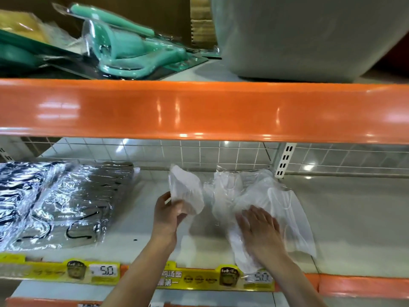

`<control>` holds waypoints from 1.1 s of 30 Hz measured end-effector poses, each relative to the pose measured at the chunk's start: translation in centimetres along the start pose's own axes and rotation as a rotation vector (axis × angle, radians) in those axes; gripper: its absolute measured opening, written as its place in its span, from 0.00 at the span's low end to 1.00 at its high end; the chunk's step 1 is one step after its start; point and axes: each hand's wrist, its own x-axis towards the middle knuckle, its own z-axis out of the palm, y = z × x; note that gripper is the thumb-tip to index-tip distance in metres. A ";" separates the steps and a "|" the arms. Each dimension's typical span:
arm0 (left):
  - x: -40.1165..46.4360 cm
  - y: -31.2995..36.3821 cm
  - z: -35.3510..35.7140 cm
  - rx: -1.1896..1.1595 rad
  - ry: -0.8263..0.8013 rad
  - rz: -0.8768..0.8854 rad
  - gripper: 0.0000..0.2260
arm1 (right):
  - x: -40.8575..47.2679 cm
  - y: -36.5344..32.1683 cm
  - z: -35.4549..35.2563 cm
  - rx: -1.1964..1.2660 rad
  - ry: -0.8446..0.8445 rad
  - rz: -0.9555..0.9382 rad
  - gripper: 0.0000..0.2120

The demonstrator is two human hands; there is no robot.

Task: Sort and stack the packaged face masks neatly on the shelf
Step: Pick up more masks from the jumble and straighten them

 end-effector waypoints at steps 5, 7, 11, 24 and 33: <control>-0.1 -0.1 -1.5 -0.097 -0.177 -0.041 0.14 | 1.1 -5.3 -1.2 0.507 0.277 -0.059 0.18; 0.3 -0.5 -1.9 -0.099 -0.254 -0.030 0.13 | 2.0 -8.2 -1.6 0.825 -0.013 0.064 0.14; 0.8 -0.5 -3.4 0.053 -0.329 -0.045 0.15 | 3.7 -11.6 -0.5 1.151 -0.138 0.149 0.13; 5.9 1.4 -11.0 1.589 -0.281 0.781 0.29 | 8.6 -15.2 -0.1 0.201 -0.195 0.013 0.10; 8.5 1.1 -13.4 1.473 -0.123 1.071 0.34 | 9.3 -18.6 -2.1 0.301 -0.269 -0.066 0.10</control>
